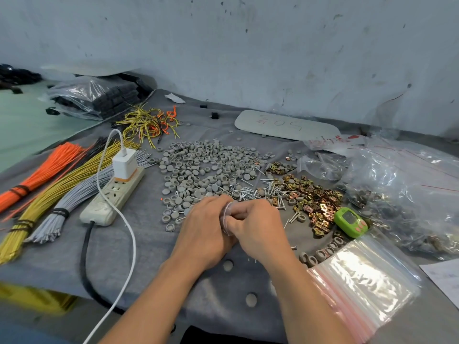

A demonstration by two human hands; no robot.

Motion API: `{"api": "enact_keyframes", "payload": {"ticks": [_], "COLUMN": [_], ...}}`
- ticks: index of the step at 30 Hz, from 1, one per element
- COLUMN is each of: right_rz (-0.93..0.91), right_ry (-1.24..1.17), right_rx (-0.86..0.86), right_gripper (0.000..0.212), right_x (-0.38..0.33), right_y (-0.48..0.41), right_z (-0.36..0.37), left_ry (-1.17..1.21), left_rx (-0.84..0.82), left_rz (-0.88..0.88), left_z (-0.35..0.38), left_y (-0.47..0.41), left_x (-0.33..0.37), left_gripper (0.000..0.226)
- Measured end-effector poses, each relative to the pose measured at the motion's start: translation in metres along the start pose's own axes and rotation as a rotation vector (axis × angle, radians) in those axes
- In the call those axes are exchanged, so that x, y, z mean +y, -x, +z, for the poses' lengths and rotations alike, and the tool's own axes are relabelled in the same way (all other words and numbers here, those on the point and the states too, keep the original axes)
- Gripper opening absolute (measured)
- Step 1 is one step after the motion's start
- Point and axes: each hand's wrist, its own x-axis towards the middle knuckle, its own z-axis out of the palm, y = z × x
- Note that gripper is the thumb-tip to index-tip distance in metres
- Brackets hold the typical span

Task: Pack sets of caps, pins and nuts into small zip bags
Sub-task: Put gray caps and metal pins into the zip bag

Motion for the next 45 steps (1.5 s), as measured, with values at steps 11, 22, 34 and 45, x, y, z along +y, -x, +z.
{"api": "enact_keyframes", "payload": {"ticks": [11, 22, 34, 45], "right_rz": [0.213, 0.53, 0.236, -0.004], "right_ry": [0.124, 0.608, 0.242, 0.19], "right_rx": [0.344, 0.24, 0.119, 0.021], "right_gripper": [0.018, 0.034, 0.014, 0.012], "right_x": [0.025, 0.051, 0.022, 0.003], "right_y": [-0.002, -0.003, 0.005, -0.001], "right_z": [-0.05, -0.052, -0.046, -0.002], "left_ry": [-0.026, -0.054, -0.082, -0.051], "left_rx": [0.034, 0.021, -0.022, -0.037], "left_rz": [-0.009, 0.006, -0.012, 0.032], "left_z": [-0.002, -0.005, -0.004, -0.004], "left_y": [0.002, 0.002, 0.0, 0.001], "left_x": [0.002, 0.008, 0.009, 0.008], "left_gripper": [0.031, 0.032, 0.034, 0.024]}}
